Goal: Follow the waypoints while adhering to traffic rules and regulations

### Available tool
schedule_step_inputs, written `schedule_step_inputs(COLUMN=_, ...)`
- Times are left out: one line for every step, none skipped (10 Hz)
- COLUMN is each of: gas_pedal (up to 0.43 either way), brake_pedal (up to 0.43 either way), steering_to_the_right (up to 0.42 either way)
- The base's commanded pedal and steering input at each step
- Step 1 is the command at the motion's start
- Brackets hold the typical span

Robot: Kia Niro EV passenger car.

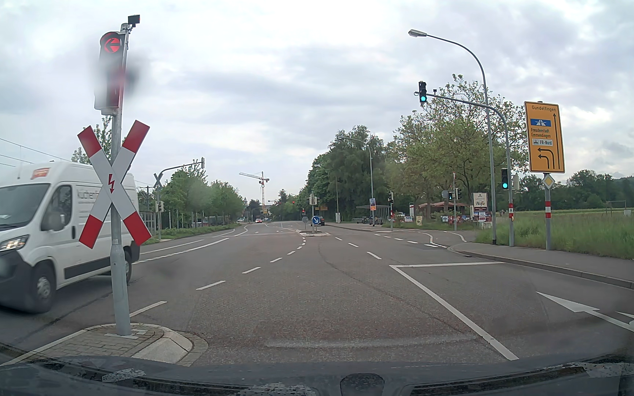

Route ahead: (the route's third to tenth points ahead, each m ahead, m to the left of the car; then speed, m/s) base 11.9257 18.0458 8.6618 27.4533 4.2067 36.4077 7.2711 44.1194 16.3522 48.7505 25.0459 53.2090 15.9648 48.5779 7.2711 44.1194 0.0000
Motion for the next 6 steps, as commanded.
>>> schedule_step_inputs(gas_pedal=0.0, brake_pedal=0.195, steering_to_the_right=0.009)
schedule_step_inputs(gas_pedal=0.0, brake_pedal=0.201, steering_to_the_right=0.009)
schedule_step_inputs(gas_pedal=0.0, brake_pedal=0.195, steering_to_the_right=0.009)
schedule_step_inputs(gas_pedal=0.0, brake_pedal=0.201, steering_to_the_right=0.009)
schedule_step_inputs(gas_pedal=0.0, brake_pedal=0.195, steering_to_the_right=0.009)
schedule_step_inputs(gas_pedal=0.0, brake_pedal=0.201, steering_to_the_right=0.01)
